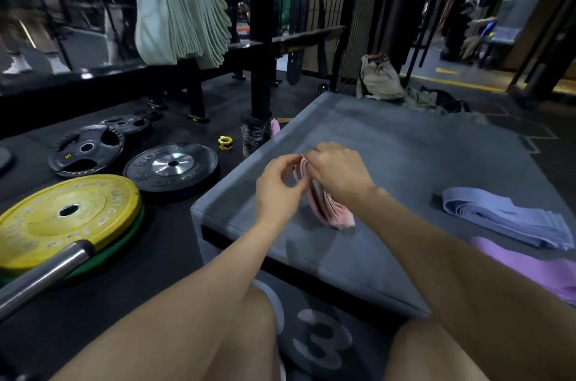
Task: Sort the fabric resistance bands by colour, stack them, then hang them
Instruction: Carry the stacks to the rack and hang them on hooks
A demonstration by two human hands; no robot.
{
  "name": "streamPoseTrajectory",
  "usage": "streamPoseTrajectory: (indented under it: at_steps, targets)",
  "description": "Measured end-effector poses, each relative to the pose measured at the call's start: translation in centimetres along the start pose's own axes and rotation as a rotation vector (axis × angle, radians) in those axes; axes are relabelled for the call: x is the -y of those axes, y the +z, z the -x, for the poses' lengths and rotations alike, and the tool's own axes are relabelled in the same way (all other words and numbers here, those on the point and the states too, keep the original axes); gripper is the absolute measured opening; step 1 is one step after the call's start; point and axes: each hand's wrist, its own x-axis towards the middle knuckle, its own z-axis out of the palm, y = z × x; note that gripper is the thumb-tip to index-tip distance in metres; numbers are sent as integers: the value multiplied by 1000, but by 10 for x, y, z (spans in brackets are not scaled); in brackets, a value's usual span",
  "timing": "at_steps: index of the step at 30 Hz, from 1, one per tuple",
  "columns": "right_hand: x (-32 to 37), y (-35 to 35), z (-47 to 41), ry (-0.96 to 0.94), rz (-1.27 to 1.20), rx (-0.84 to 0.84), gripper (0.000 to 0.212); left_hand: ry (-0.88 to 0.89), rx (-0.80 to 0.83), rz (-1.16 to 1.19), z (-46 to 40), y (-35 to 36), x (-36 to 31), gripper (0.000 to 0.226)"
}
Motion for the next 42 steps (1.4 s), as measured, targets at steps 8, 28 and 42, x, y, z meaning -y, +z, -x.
streamPoseTrajectory:
  at_steps: [8, 28, 42]
  targets:
    - [28, -89, -8, -101, 0, -207, 17, 103, -120, -55, 5, -52, -89, 32]
    - [165, -225, -52, -326, -400, -430, 11, 315, -418, -571, 27, -287, -209, 16]
    - [205, -286, -118, -359, -473, -637, 17, 412, -685, -946, -7, -349, -279, 19]
